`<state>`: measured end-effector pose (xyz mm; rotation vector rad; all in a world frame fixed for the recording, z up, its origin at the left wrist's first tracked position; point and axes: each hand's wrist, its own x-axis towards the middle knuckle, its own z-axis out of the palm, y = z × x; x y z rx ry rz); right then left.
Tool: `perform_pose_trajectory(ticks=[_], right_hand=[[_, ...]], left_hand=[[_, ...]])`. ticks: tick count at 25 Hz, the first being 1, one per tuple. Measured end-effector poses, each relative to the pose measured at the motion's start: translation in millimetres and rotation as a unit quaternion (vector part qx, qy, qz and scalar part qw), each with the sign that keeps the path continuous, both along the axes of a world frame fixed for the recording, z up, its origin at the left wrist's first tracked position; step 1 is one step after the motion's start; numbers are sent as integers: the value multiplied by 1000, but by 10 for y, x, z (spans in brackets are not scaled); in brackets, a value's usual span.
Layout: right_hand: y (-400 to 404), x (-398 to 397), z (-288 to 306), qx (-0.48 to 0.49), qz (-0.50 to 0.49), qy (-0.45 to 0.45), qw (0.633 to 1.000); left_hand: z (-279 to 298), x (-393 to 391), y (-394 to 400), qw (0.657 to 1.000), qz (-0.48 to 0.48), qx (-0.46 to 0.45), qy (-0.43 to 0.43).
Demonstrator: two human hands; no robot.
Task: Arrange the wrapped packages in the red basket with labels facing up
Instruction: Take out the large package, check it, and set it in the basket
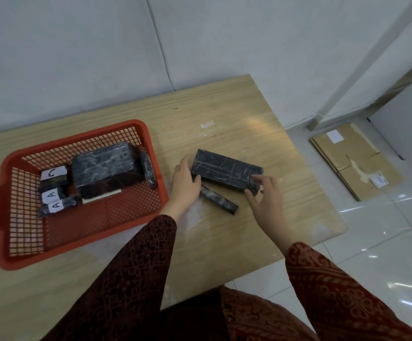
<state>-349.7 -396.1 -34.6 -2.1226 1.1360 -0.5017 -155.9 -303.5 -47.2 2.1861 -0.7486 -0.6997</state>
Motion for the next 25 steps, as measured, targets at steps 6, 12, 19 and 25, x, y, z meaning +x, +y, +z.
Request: perform_pose_trajectory(ticks=[6, 12, 19, 25], right_hand=[[489, 199, 93, -36, 183, -15, 982], [756, 1037, 525, -23, 258, -120, 958], [1127, 2090, 436, 17, 350, 56, 935], [1247, 2343, 211, 7, 276, 142, 951]], left_hand=[[370, -486, 474, 997, -29, -40, -66], [776, -129, 1364, 969, 93, -141, -182], [555, 877, 2004, 961, 246, -44, -119], [361, 1287, 1964, 987, 162, -3, -16]])
